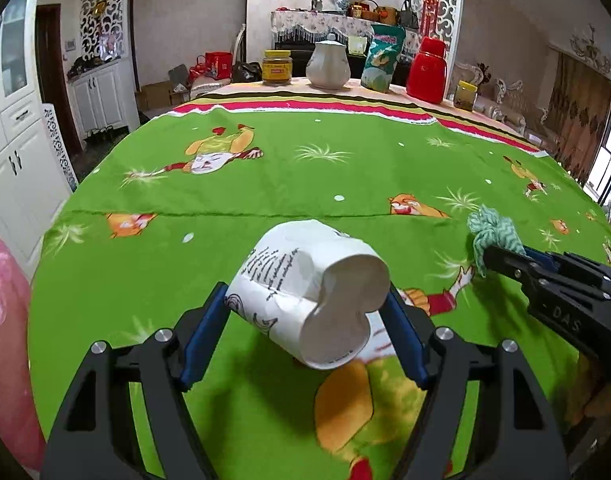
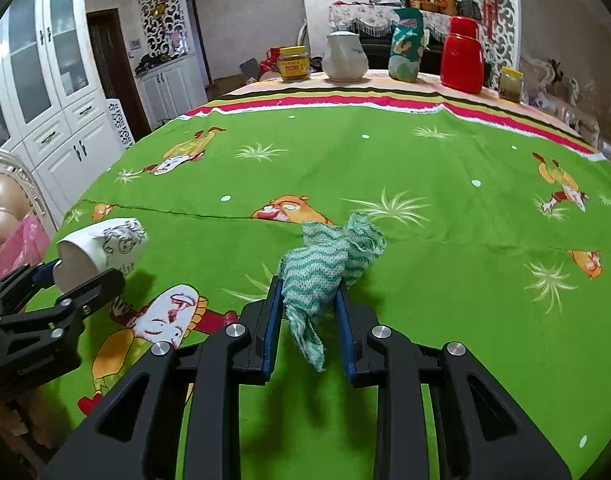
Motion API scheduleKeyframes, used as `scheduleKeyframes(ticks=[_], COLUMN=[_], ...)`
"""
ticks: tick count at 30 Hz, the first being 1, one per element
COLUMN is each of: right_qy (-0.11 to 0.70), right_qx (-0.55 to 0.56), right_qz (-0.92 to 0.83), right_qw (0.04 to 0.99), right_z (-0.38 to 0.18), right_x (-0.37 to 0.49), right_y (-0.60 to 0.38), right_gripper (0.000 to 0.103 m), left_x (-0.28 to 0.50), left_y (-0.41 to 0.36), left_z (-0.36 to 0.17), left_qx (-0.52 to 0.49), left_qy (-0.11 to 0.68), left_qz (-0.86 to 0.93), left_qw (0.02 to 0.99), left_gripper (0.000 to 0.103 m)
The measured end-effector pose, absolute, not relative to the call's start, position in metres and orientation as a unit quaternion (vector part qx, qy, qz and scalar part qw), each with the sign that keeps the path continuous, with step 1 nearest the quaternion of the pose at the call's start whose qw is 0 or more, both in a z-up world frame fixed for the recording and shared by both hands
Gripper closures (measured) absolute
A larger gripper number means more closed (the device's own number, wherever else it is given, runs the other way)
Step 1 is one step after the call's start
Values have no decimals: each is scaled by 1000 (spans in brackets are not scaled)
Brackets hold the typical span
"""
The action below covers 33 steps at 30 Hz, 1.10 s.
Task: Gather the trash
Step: 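Carry the paper cup and cloth toward the pink bin with both tools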
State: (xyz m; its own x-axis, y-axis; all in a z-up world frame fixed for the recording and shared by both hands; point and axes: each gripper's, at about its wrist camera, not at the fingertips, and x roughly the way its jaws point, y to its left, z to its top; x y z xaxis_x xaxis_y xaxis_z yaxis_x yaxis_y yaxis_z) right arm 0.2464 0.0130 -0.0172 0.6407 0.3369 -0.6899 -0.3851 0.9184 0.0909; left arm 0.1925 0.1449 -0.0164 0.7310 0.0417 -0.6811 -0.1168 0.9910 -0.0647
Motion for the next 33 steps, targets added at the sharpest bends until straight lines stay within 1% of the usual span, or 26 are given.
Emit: scheduleKeyframes(ticks=[4, 9, 15, 24, 33], right_qy=[375, 381, 358, 316, 291], right_qx=[-51, -75, -71, -65, -64], right_qz=[200, 211, 222, 229, 253], right_qw=[904, 897, 904, 919, 920], right_z=[-17, -12, -1, 16, 15], right_x=[241, 212, 156, 85, 61], right_y=[19, 32, 35, 43, 60], right_gripper=[78, 78, 77, 77, 77], left_x=[173, 139, 101, 45, 12], left_y=[149, 151, 160, 170, 169], left_z=[-15, -11, -4, -1, 2], left_qx=[-54, -24, -34, -19, -21], left_qy=[360, 342, 320, 303, 261], left_qz=[43, 46, 36, 25, 13], left_qw=[930, 938, 946, 952, 965], left_gripper=[30, 30, 30, 30, 30])
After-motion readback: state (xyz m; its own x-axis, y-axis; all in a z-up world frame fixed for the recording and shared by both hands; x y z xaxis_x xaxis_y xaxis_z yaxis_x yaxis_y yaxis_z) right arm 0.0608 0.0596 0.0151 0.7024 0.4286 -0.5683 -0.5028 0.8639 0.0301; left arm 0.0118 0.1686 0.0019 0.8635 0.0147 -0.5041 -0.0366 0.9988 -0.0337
